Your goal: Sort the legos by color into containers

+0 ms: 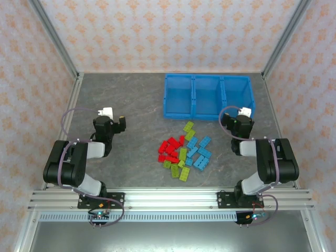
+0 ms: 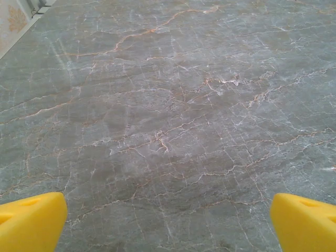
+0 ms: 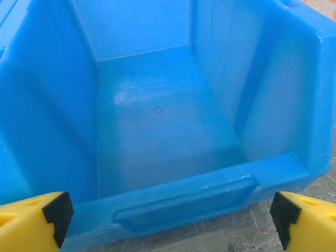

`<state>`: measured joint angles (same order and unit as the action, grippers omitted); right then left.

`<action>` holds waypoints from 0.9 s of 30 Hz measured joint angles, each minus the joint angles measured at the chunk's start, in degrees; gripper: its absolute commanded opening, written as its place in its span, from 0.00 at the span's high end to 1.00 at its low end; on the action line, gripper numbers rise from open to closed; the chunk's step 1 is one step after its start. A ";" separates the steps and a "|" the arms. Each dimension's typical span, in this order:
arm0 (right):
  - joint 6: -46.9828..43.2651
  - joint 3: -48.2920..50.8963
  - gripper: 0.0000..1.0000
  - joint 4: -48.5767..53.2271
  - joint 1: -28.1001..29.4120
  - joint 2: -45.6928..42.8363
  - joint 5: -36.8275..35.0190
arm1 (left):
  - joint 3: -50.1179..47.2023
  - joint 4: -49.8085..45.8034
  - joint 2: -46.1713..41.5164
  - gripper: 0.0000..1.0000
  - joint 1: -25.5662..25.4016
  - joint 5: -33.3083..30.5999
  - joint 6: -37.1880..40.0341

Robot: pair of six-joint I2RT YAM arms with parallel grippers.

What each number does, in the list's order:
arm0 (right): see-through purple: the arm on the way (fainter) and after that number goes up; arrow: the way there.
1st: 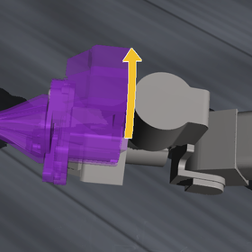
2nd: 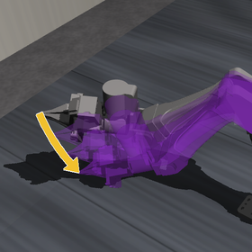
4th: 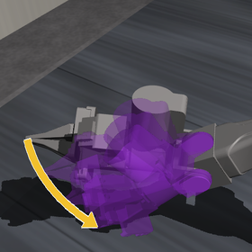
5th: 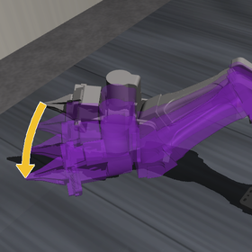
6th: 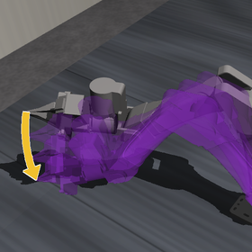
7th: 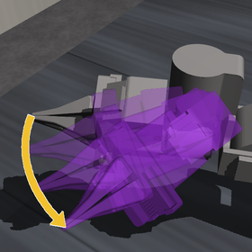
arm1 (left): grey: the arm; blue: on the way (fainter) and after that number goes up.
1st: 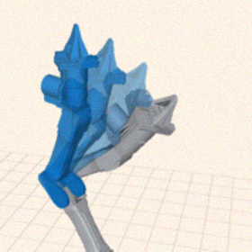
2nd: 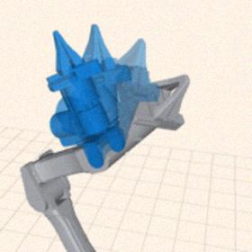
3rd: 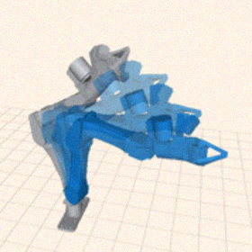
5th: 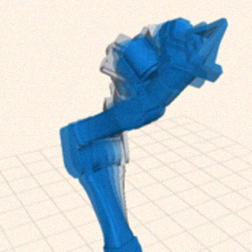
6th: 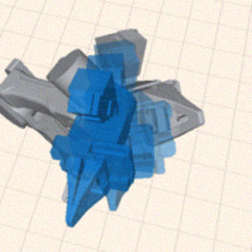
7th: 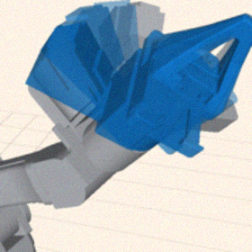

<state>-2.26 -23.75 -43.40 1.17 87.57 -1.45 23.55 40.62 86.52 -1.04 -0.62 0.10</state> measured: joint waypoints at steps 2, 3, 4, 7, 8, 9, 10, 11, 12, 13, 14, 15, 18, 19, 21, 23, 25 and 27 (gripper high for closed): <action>0.00 0.00 0.01 0.02 0.00 0.00 0.00 | 0.00 0.00 0.00 0.00 0.00 0.00 0.00; 0.00 0.00 0.01 0.00 0.00 0.00 0.00 | 0.00 0.00 0.00 0.00 0.00 0.00 0.00; 0.00 0.00 0.01 0.00 0.00 0.00 0.00 | 0.00 0.00 0.00 0.00 0.00 0.00 0.00; 0.00 0.00 0.01 0.02 0.00 0.00 0.00 | 0.00 0.00 0.00 0.00 0.00 0.00 0.00; 0.00 0.00 0.01 0.00 0.00 0.00 0.00 | 0.00 0.00 0.00 0.00 0.00 0.00 0.00; 0.00 0.00 0.01 0.00 0.00 0.00 0.00 | 0.00 0.00 0.00 0.00 0.00 0.00 0.00; 0.00 0.00 0.01 0.00 0.00 0.00 0.00 | 0.00 0.00 0.00 0.00 0.00 0.00 0.00; 0.00 0.00 0.01 0.00 0.00 0.00 0.00 | 0.00 0.00 0.00 0.00 0.00 0.00 0.00; 0.00 0.00 0.01 0.02 0.00 0.00 0.00 | 0.00 0.00 0.00 0.00 0.00 0.00 0.00; 0.00 0.00 0.01 0.02 0.00 0.00 0.00 | 0.00 0.00 0.00 0.00 0.00 0.00 0.00; 0.00 0.00 0.01 0.00 0.00 0.00 0.00 | 0.00 0.00 0.00 0.00 0.00 0.00 0.00; 0.00 0.00 0.01 0.00 0.00 0.00 0.00 | 0.00 0.00 0.00 0.00 0.00 0.00 0.00; 0.00 0.00 0.01 0.00 0.00 0.00 0.00 | 0.00 0.00 0.00 0.00 0.00 0.00 0.00; 0.00 0.00 0.01 0.02 0.00 0.00 0.00 | 0.00 0.00 0.00 0.00 0.00 0.00 0.00; 0.07 -0.31 0.01 1.99 0.00 -0.85 -0.20 | 0.02 -0.04 0.00 0.00 0.00 0.00 0.00; 0.98 -2.21 0.00 8.63 0.02 -3.58 -1.44 | 0.52 -1.16 -0.17 0.00 0.00 0.20 0.04; 3.65 -6.34 0.05 17.57 0.07 -7.74 -3.93 | 2.38 -5.07 -1.36 0.00 0.00 0.55 0.07; 8.28 -12.44 0.07 27.50 0.00 -12.63 -5.44 | 5.33 -10.62 -4.02 0.00 -0.11 0.96 -0.02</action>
<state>6.02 -36.18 -15.90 1.17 74.94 -6.90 28.88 30.00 82.50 -1.15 0.34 0.08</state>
